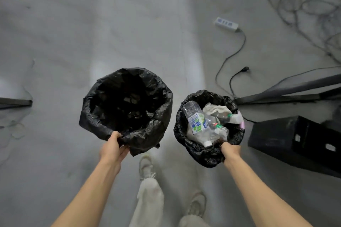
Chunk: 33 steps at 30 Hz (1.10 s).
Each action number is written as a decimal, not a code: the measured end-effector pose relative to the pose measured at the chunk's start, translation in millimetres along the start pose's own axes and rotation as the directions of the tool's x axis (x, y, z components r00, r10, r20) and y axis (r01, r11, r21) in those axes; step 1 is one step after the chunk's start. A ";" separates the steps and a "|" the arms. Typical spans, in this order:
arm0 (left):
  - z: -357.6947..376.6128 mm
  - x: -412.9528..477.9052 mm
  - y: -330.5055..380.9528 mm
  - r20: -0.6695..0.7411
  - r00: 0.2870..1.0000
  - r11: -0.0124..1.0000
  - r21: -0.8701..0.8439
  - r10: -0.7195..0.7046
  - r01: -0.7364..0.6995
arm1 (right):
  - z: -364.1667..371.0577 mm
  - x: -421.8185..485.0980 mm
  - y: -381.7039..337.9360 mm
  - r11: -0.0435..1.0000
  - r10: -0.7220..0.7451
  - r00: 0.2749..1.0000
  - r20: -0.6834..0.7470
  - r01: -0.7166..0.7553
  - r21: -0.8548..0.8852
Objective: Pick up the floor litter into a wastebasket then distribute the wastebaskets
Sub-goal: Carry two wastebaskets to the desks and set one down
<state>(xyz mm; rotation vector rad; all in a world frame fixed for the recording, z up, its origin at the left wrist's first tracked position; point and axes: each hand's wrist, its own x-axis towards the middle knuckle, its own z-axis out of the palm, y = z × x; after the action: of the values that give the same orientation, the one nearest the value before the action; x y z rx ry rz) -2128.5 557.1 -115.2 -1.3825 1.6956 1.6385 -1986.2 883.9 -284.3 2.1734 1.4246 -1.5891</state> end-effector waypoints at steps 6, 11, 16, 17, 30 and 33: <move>23.4 102.2 -9.8 -0.011 0.999 0.993 0.103 -0.050 0.051 | 78.4 21.8 -1.5 0.961 0.123 0.992 0.004 -0.120 0.248; 32.0 141.6 -0.1 -0.068 0.996 0.978 0.194 -0.059 0.071 | 115.0 44.5 2.0 0.897 0.239 0.957 0.164 -0.282 0.340; 33.2 134.5 25.7 -0.066 0.997 0.965 0.256 -0.037 0.052 | 103.1 16.0 -15.4 0.858 0.330 0.873 0.359 -0.436 0.272; 31.7 127.6 32.3 -0.064 0.997 0.962 0.267 -0.035 0.051 | 95.8 -1.4 -24.6 0.884 0.332 0.880 0.339 -0.416 0.215; 11.0 -109.4 248.2 0.174 0.981 0.928 0.347 0.080 -0.137 | 15.9 -323.8 -279.4 0.900 -0.129 0.885 0.448 0.294 -0.322; -2.1 -154.9 304.7 0.277 0.952 0.909 0.351 0.128 -0.224 | 4.4 -404.9 -335.4 0.859 -0.131 0.816 0.563 0.377 -0.346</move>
<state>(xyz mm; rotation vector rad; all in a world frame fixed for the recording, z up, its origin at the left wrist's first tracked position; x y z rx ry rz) -2317.5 556.7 169.6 -0.8235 1.9014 1.4019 -2237.6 819.5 173.0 1.2015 1.7212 -1.5577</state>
